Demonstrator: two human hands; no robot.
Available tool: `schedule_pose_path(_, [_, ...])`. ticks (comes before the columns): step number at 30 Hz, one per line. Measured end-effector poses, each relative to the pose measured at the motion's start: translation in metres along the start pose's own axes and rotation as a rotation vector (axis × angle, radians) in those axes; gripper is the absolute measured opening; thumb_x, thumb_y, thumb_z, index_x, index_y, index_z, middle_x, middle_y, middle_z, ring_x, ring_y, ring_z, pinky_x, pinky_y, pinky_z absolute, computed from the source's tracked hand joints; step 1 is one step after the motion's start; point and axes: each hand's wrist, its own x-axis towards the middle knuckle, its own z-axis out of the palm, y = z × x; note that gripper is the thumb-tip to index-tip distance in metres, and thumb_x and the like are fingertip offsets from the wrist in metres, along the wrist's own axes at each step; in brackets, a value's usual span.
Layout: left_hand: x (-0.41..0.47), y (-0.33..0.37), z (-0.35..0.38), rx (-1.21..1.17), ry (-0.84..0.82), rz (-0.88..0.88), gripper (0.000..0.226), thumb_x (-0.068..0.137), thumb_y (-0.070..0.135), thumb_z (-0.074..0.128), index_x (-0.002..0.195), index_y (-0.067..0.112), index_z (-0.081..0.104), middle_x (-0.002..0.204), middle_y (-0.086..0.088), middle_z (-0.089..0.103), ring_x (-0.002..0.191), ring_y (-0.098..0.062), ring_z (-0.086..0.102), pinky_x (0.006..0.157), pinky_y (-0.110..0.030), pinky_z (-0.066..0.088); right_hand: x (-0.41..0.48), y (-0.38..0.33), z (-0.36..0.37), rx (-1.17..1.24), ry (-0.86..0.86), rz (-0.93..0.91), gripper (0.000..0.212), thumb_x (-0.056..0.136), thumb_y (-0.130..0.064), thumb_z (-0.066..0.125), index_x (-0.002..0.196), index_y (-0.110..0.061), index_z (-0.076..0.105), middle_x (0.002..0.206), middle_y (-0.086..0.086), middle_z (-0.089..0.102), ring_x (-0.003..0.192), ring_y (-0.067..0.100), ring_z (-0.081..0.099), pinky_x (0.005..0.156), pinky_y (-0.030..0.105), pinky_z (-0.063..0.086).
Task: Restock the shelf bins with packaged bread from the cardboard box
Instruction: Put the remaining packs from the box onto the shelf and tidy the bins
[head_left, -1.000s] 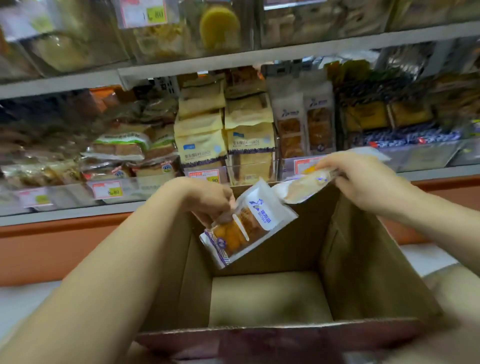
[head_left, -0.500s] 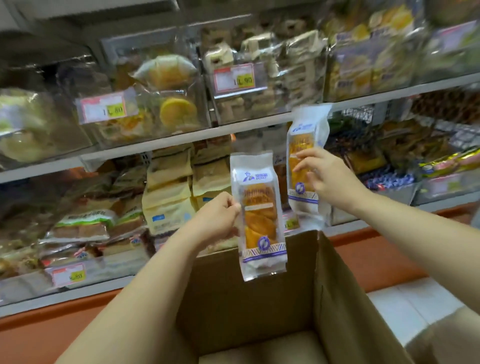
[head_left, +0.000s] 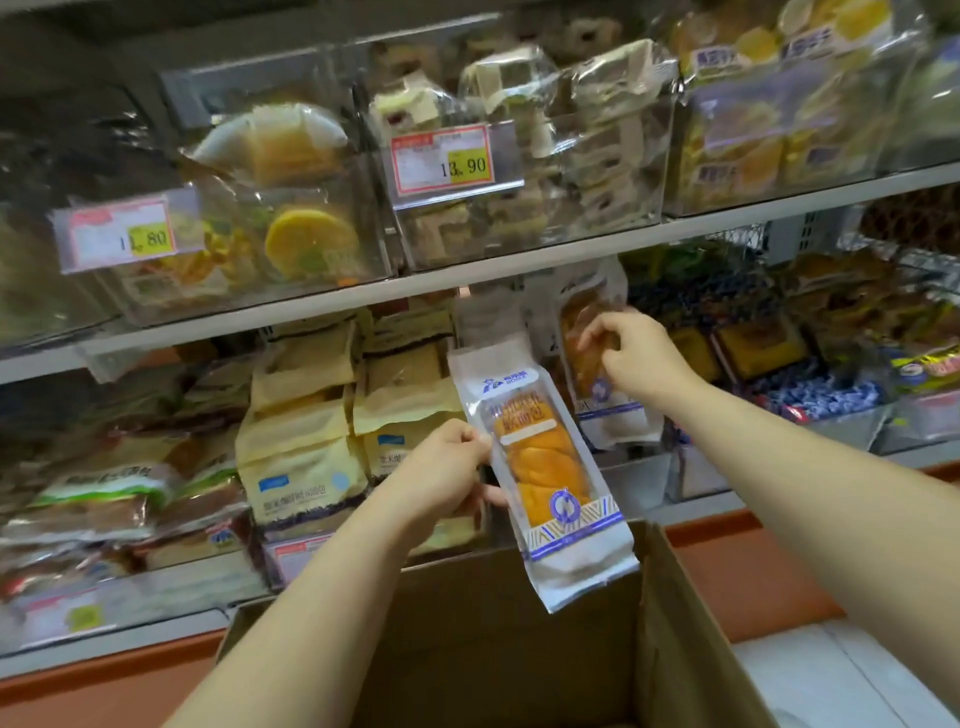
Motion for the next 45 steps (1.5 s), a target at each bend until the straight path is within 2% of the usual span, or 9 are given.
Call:
schedule_pose_path(4, [0.01,-0.002,0.002,-0.015,0.019,-0.003,0.016,0.103,0.02,0.035,0.101,0.01,0.048,0.071,0.002,0.073,0.059,-0.011,0.068,0.052,-0.023,0.034,0.001,0.027,0.008,-0.297,-0.288,-0.053,0.035,0.08,0.007,0.048,0.091,-0.017,0.071,0.102,0.003,0.069,0.106,0.022,0.059,0.09,0.028,0.042])
schedule_pose_path(7, [0.019,-0.005,0.006,0.028,0.096,0.035,0.018,0.103,0.026,0.036,0.097,0.014,0.049,0.082,-0.001,0.074,0.065,-0.013,0.07,0.053,-0.022,0.041,-0.007,0.047,0.008,-0.447,-0.261,0.047,0.035,0.088,-0.006,0.05,0.103,-0.031,0.069,0.123,0.002,0.062,0.133,0.032,0.037,0.113,0.045,0.025])
schedule_pose_path(10, [0.023,-0.004,0.012,-0.013,0.164,0.101,0.019,0.103,0.027,0.035,0.094,0.017,0.048,0.088,-0.003,0.072,0.069,-0.014,0.069,0.048,-0.017,0.042,-0.03,0.045,-0.003,-0.167,-0.041,0.033,0.02,0.093,-0.018,0.055,0.1,-0.033,0.066,0.113,-0.001,0.065,0.118,0.019,0.05,0.093,0.033,0.043])
schedule_pose_path(13, [0.025,0.002,0.026,-0.083,0.191,0.193,0.018,0.103,0.026,0.035,0.096,0.016,0.048,0.091,-0.003,0.07,0.064,-0.007,0.065,0.052,-0.017,0.047,-0.055,0.025,-0.018,0.17,-0.2,0.083,0.023,0.09,-0.034,0.061,0.113,-0.03,0.062,0.103,-0.016,0.062,0.097,-0.002,0.056,0.076,0.014,0.042])
schedule_pose_path(16, [0.029,0.01,0.043,-0.08,0.207,0.311,0.016,0.104,0.024,0.035,0.098,0.014,0.047,0.091,-0.003,0.066,0.066,-0.004,0.065,0.06,-0.021,0.054,-0.066,0.023,-0.016,0.059,-0.298,0.057,0.041,0.087,-0.03,0.067,0.125,-0.031,0.053,0.108,-0.017,0.057,0.103,0.002,0.055,0.085,0.019,0.043])
schedule_pose_path(22, [0.047,0.018,0.06,0.075,0.241,0.497,0.012,0.101,0.034,0.038,0.099,0.027,0.047,0.101,0.001,0.062,0.097,-0.016,0.063,0.087,-0.045,0.053,-0.062,0.035,-0.021,0.038,-0.004,0.031,0.032,0.092,-0.016,0.06,0.123,-0.023,0.054,0.111,-0.007,0.06,0.097,0.011,0.058,0.082,0.022,0.046])
schedule_pose_path(28, [0.074,0.011,0.075,0.278,0.145,0.232,0.025,0.101,0.029,0.042,0.124,0.022,0.043,0.112,-0.002,0.059,0.094,-0.019,0.066,0.086,-0.043,0.055,-0.067,0.047,-0.012,-0.106,-0.053,0.13,0.062,0.09,-0.023,0.062,0.145,-0.022,0.031,0.122,0.002,0.061,0.098,0.021,0.061,0.081,0.035,0.05])
schedule_pose_path(39, [0.093,-0.012,0.091,0.737,-0.131,0.204,0.033,0.101,0.025,0.04,0.13,0.016,0.053,0.123,-0.007,0.06,0.107,-0.02,0.058,0.088,-0.031,0.046,-0.067,0.048,0.008,-0.729,-0.297,-0.114,0.04,0.102,-0.035,0.027,0.132,-0.031,0.052,0.15,-0.007,0.036,0.143,0.022,0.011,0.114,0.051,0.002])
schedule_pose_path(45, [0.092,-0.011,0.083,0.784,-0.255,0.251,0.043,0.103,0.026,0.037,0.144,0.017,0.037,0.143,-0.006,0.047,0.126,-0.019,0.048,0.104,-0.032,0.04,-0.065,0.05,0.009,-0.803,-0.347,-0.114,0.043,0.102,-0.038,0.022,0.135,-0.031,0.049,0.154,-0.004,0.028,0.146,0.019,0.002,0.108,0.061,-0.015])
